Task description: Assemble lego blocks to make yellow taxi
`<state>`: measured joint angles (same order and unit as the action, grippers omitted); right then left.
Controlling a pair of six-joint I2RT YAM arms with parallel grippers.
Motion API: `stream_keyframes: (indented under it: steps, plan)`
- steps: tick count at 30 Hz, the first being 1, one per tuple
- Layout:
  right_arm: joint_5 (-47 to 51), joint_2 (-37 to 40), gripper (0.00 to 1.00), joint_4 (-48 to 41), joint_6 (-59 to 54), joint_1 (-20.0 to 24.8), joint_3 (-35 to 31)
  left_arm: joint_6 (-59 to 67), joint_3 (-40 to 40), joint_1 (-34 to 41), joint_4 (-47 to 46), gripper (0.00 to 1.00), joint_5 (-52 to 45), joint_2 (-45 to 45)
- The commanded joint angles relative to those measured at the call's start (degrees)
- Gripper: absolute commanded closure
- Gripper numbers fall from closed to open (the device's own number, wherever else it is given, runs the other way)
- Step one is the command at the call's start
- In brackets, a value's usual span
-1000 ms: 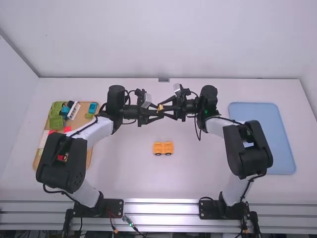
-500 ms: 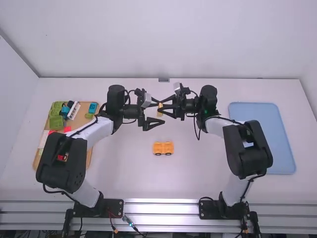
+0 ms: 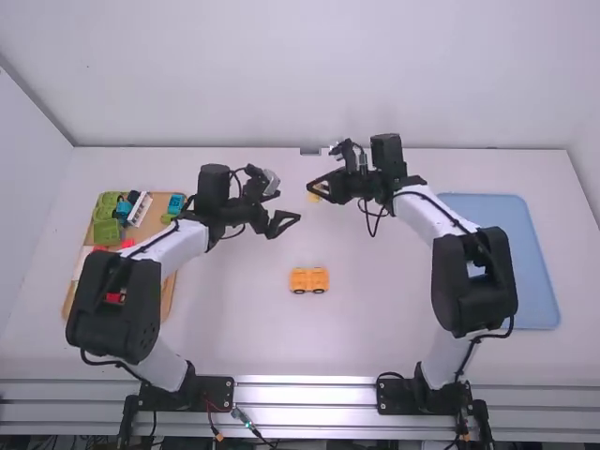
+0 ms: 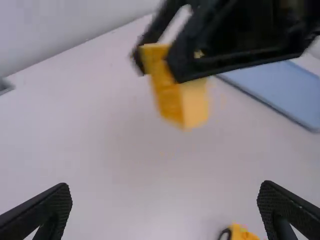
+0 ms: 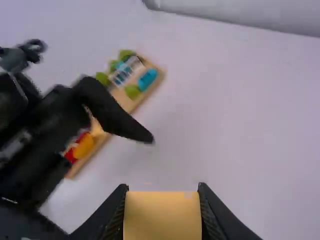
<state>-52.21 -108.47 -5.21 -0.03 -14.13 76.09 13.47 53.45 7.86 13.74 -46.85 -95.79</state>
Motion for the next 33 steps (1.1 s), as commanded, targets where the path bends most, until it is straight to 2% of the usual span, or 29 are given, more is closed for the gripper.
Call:
stream_keyframes:
  steps: [1, 3, 7, 9, 11, 14, 15, 20, 25, 33]
  plan:
    - [12.46, -0.20, 0.80, -8.81, -9.86, -0.92, 7.67, -2.03, -0.20, -2.91, 0.35, 0.01, 4.28, 0.11]
    - [25.24, -0.20, 0.80, -20.52, -10.01, -3.10, 12.70, -2.58, 0.31, -5.79, 0.59, 0.01, 4.24, 0.09]
    - [44.48, -0.20, 0.78, -34.53, -2.32, -6.51, 17.16, -2.75, 1.70, -9.75, 0.92, 0.01, 4.31, 0.11]
    - [47.93, -0.20, 0.77, -38.73, 0.50, -7.61, 17.46, -3.91, 2.21, -10.93, 1.64, 0.01, 4.48, 0.09]
    - [49.35, -0.20, 0.81, -42.34, 3.02, -8.57, 17.20, -4.96, 2.62, -11.96, 2.45, 0.01, 4.44, 0.09]
    - [50.49, -0.20, 0.96, -47.52, 9.77, -9.22, 15.61, -5.14, 3.72, -12.90, 3.17, 0.01, 4.98, 0.09]
    - [51.23, -0.20, 1.00, -48.17, 12.52, -9.11, 14.84, -5.16, 4.04, -12.92, 3.21, 0.01, 5.81, 0.09]
    - [54.29, -0.20, 1.00, -50.80, 22.84, -9.62, 8.85, -5.09, 5.07, -11.56, 3.26, 0.01, 10.56, 0.11]
    - [53.09, -0.13, 1.00, -45.77, 32.30, -9.51, 0.26, -4.87, 5.16, -10.75, 4.11, 0.01, 11.93, 0.09]
    - [56.11, 5.79, 1.00, -41.22, 46.29, -10.64, -7.28, -5.11, 5.16, -10.86, 3.06, 0.01, 11.80, 0.09]
